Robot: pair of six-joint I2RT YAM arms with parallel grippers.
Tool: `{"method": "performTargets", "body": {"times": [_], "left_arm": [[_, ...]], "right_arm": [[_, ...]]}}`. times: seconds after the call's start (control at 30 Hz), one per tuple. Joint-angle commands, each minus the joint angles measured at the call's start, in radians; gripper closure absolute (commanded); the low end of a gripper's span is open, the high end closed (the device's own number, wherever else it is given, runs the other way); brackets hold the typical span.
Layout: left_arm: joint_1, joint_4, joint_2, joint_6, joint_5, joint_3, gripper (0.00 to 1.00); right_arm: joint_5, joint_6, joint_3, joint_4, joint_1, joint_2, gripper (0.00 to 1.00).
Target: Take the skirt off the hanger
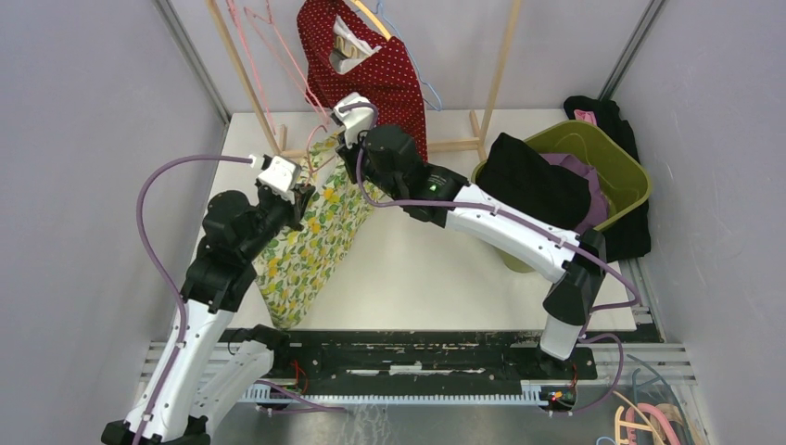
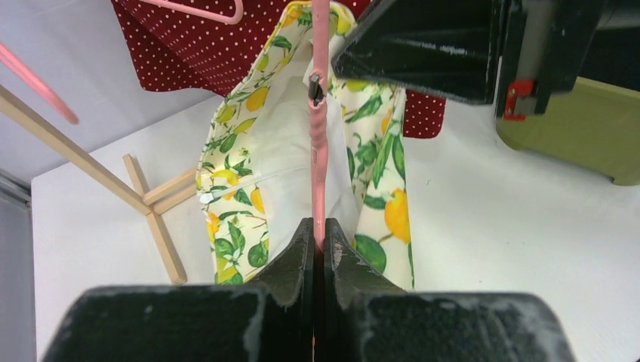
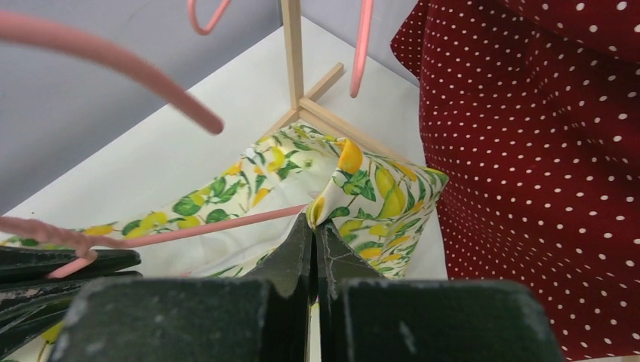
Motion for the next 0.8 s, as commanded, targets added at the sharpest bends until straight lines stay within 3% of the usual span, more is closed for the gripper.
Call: {"method": "performTargets", "body": {"times": [0.0,0.77], "left_arm": [[-0.003,-0.029,-0.049,0.079,-0.043,0.001,0.97],[-0.003,-0.300,-0.174,0.113,-0.068,0.207,0.97]], "right_arm": [[0.108,-0.067,0.073,0.052,-0.071,-0.057,0.99],[0.055,-0.100,0.131,0.038,-0.252,0.025,0.99]]}}
